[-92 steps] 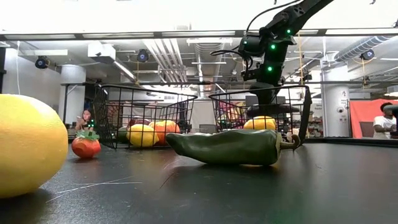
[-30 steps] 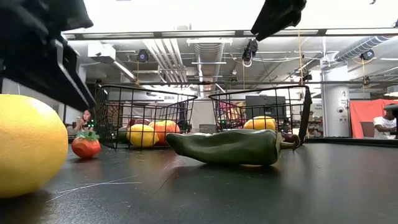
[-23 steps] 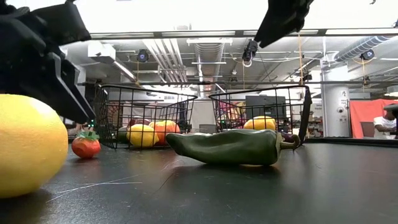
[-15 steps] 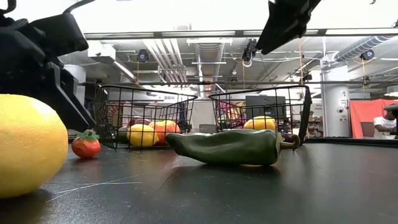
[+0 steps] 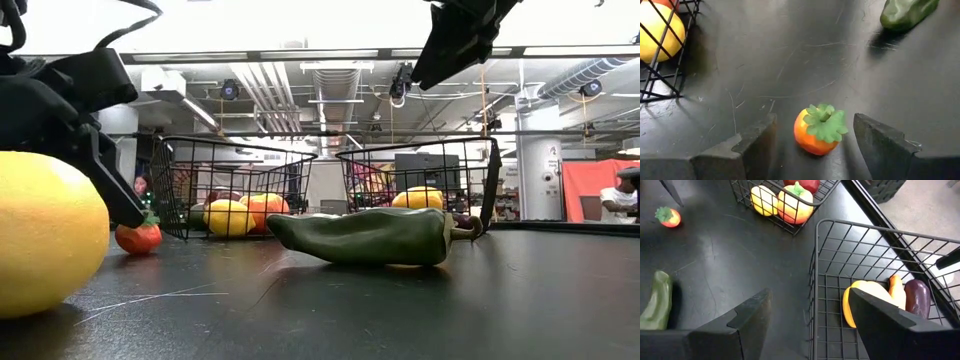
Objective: Sort produce into baskets
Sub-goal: Put the persimmon into the left black wire basket
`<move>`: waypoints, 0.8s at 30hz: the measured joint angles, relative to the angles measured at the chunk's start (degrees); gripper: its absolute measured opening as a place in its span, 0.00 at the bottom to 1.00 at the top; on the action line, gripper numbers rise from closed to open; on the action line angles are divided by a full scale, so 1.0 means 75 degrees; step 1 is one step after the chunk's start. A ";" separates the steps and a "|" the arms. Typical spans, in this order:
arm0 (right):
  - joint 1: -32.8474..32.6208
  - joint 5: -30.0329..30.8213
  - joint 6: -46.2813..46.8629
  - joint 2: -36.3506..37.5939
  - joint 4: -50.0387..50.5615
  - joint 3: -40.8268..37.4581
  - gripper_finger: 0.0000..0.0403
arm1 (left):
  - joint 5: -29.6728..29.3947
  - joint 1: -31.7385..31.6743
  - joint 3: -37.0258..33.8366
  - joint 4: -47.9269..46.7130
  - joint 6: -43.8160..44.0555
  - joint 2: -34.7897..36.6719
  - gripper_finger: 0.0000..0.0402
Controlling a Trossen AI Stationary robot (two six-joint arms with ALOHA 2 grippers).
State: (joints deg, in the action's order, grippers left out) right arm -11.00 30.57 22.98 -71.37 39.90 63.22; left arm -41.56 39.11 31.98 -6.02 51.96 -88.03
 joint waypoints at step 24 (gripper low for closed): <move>0.0000 0.0000 0.0000 0.0003 0.0000 0.0003 0.62 | 0.0012 -0.0018 -0.0025 0.0088 0.0004 0.0000 0.57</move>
State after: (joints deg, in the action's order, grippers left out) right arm -11.00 30.57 22.98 -71.35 39.90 63.24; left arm -41.47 38.98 31.79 -5.36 51.98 -88.03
